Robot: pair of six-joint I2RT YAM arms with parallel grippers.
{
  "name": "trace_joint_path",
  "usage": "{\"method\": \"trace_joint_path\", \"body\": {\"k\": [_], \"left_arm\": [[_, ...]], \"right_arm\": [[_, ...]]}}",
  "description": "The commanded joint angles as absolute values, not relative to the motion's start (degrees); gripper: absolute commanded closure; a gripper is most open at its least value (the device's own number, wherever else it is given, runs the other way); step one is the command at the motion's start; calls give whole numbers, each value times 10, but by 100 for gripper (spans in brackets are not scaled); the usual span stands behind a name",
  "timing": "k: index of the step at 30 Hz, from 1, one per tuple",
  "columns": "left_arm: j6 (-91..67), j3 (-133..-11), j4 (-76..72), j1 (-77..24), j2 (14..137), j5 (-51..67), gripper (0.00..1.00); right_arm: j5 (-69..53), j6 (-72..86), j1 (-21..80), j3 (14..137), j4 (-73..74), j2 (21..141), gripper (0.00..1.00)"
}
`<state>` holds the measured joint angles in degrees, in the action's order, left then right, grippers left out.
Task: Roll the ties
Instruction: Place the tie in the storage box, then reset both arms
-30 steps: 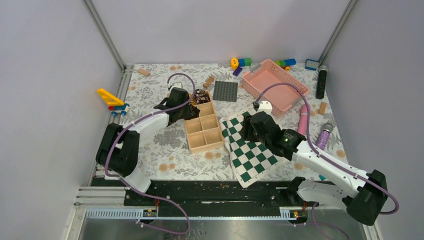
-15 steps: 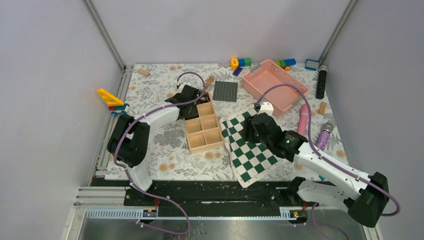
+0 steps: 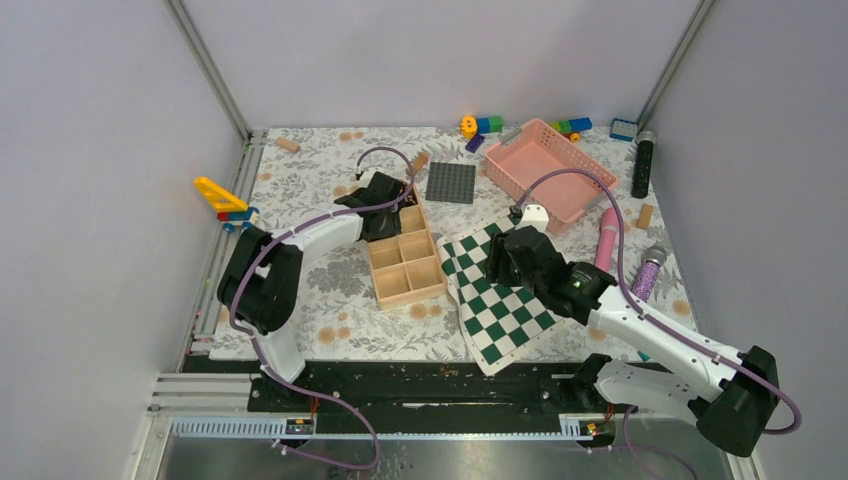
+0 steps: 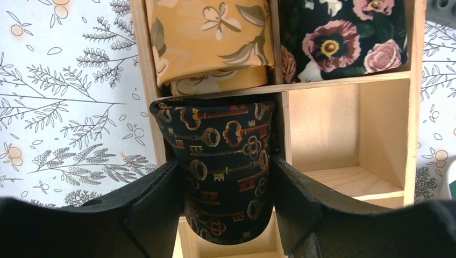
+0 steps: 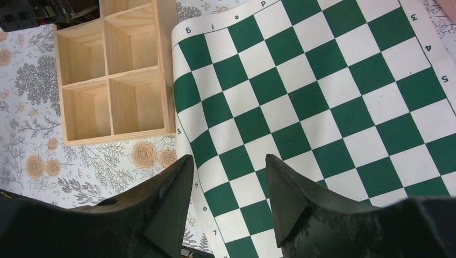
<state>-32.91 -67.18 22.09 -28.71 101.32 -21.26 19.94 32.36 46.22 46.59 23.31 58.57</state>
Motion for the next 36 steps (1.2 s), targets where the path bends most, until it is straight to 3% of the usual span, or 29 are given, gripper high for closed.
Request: {"method": "trace_joint_path", "body": {"k": [1,7,14,17,27,31,36], "left_arm": [[-332,-701,249,-287,991,-224,39],[-331,-730,277,-287,969,-232,31],[-334,-756,316,-287,939,-237,2],[-331,-769,336,-287,915,-239,1],[-274,-718,342,-257,738,-190,1],[-261,-658,335,-231,641,-159,1],[-253,-589,331,-229,531,-209,1]], "right_arm": [[213,319,455,475,224,569,41],[217,316,454,480,231,568,40],[229,310,448,494,240,566,39],[226,304,429,517,257,575,35],[70,258,224,580,326,591,1],[50,262,153,553,345,559,0],[85,269,141,518,355,522,0]]}}
